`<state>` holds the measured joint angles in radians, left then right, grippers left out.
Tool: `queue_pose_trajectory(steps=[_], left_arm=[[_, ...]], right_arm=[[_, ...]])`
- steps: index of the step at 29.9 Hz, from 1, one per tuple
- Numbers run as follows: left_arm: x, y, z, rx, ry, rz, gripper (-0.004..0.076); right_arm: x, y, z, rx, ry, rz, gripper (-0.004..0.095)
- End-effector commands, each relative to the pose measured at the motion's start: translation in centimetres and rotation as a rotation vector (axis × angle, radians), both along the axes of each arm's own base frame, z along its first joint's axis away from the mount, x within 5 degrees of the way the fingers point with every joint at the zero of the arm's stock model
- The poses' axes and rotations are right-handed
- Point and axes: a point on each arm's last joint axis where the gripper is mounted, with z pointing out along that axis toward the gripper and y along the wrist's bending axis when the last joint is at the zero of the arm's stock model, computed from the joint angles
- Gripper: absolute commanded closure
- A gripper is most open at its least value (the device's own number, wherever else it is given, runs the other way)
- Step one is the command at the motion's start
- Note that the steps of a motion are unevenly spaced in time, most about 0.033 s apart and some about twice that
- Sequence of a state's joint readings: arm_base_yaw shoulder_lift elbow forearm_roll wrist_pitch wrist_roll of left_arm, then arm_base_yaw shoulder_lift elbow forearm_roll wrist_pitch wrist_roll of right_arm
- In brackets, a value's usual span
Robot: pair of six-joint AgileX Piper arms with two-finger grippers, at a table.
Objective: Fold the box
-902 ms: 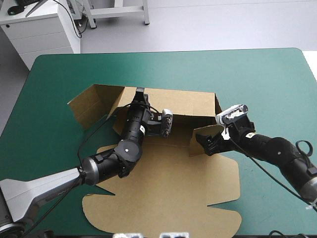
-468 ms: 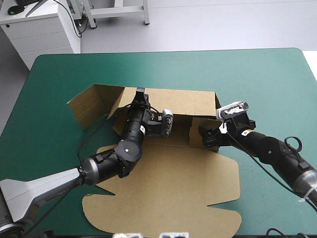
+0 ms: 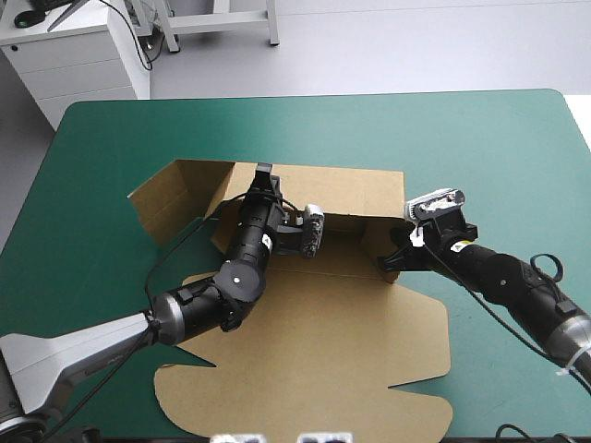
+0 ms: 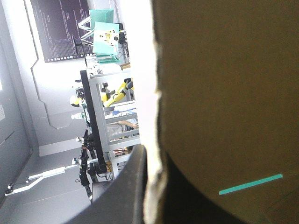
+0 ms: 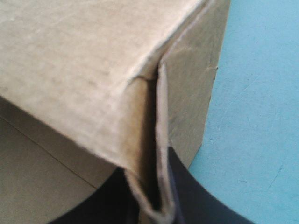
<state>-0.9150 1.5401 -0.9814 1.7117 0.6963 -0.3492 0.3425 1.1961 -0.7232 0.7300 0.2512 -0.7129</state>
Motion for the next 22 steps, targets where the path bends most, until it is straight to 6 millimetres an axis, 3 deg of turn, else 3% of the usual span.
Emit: queue_pose_trajectory(steps=[1, 16, 22], left_arm=[[-0.2, 0.2, 2.8, 0.008, -0.136, -0.026, 0.0731], [-0.2, 0.2, 2.8, 0.006, -0.136, -0.026, 0.0731], [-0.2, 0.1, 2.8, 0.005, -0.132, -0.033, 0.0731]], right_arm=[[0.2, -0.1, 1.6, 0.05, -0.063, -0.035, 0.0922], [0.3, -0.1, 1.9, 0.091, -0.071, -0.069, 0.0908], [-0.5, 2.2, 2.0, 0.085, -0.11, 0.007, 0.0905]])
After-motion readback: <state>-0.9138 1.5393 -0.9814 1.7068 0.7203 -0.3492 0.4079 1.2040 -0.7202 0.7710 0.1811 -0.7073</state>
